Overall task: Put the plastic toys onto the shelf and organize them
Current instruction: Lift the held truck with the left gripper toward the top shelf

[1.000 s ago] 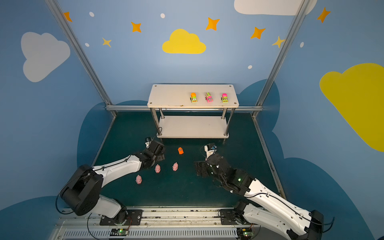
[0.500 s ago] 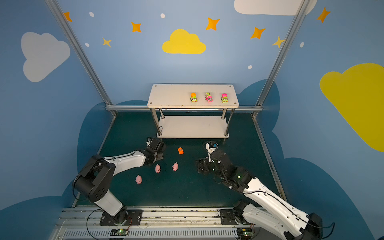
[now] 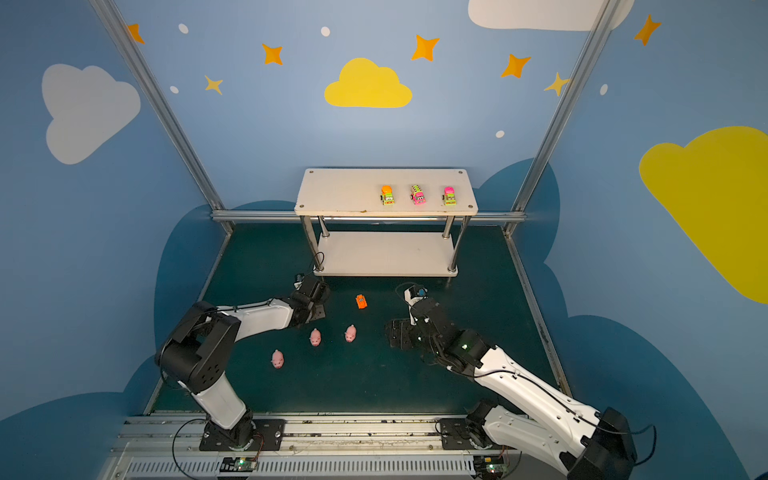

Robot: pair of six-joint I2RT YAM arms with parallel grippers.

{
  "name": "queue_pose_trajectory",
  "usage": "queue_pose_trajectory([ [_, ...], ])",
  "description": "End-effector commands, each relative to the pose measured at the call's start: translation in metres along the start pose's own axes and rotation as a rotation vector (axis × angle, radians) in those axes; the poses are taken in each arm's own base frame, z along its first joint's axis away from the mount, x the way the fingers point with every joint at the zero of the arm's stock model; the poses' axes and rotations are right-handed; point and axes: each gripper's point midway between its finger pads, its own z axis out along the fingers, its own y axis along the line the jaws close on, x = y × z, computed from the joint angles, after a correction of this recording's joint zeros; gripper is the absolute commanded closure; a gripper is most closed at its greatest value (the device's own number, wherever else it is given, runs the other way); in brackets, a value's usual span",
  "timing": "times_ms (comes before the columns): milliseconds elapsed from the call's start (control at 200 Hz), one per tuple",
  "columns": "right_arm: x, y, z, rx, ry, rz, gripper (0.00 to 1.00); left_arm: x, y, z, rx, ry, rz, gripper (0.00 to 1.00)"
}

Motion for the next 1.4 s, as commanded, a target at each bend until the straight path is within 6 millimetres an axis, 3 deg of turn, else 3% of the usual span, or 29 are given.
queue_pose_trajectory([
  [0,-0.015,0.011,-0.006,-0.037,-0.038,0.015,0.16,-0.003,-0.003,0.003,0.005,0.005,0.02,0.45],
  [165,-0.016,0.01,-0.01,-0.03,-0.047,0.021,0.16,-0.001,-0.005,0.006,0.009,0.021,0.032,0.53],
  [310,-0.018,0.008,-0.013,-0.021,-0.053,0.018,0.16,-0.002,-0.006,0.006,0.01,0.03,0.037,0.7],
  [641,-0.02,0.014,-0.012,-0.047,-0.056,0.016,0.16,-0.002,-0.005,-0.012,0.023,0.072,0.079,0.7],
  [811,-0.02,0.013,-0.018,-0.051,-0.076,0.003,0.16,-0.01,-0.004,-0.042,0.006,0.076,0.125,0.7],
  [1056,-0.02,0.012,-0.029,-0.063,-0.098,-0.001,0.16,-0.028,-0.011,-0.103,-0.011,0.029,0.162,0.71],
  [1397,-0.021,0.011,-0.056,-0.098,-0.16,-0.013,0.16,-0.079,-0.039,-0.204,0.016,-0.101,0.252,0.72],
])
